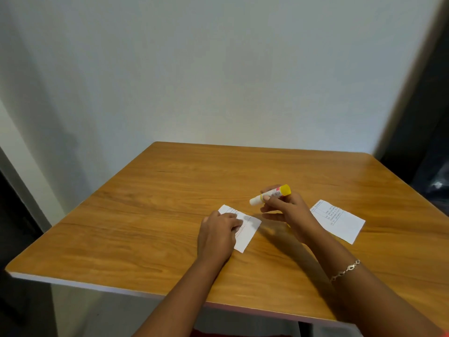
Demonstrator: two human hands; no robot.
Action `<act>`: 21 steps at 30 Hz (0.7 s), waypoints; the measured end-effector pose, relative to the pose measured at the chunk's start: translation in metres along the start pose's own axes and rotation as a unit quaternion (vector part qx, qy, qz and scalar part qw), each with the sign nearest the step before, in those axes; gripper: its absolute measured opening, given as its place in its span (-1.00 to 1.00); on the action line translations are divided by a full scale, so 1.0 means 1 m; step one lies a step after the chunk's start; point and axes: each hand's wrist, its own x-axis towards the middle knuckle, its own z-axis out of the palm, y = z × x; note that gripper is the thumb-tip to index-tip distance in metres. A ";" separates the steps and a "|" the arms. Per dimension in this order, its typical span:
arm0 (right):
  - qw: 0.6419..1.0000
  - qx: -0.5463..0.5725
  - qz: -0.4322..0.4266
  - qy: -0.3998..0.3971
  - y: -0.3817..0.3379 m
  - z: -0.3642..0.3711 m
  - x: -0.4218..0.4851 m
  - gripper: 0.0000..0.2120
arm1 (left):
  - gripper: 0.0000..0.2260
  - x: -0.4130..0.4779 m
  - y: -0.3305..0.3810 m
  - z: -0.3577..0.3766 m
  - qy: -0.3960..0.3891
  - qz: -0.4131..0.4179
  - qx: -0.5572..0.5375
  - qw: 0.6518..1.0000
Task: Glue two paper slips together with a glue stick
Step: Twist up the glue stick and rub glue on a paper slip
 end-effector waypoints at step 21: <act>0.945 -0.324 0.008 0.054 0.008 0.020 0.032 -0.80 | -0.81 0.000 0.003 0.001 0.031 -0.018 0.058 0.998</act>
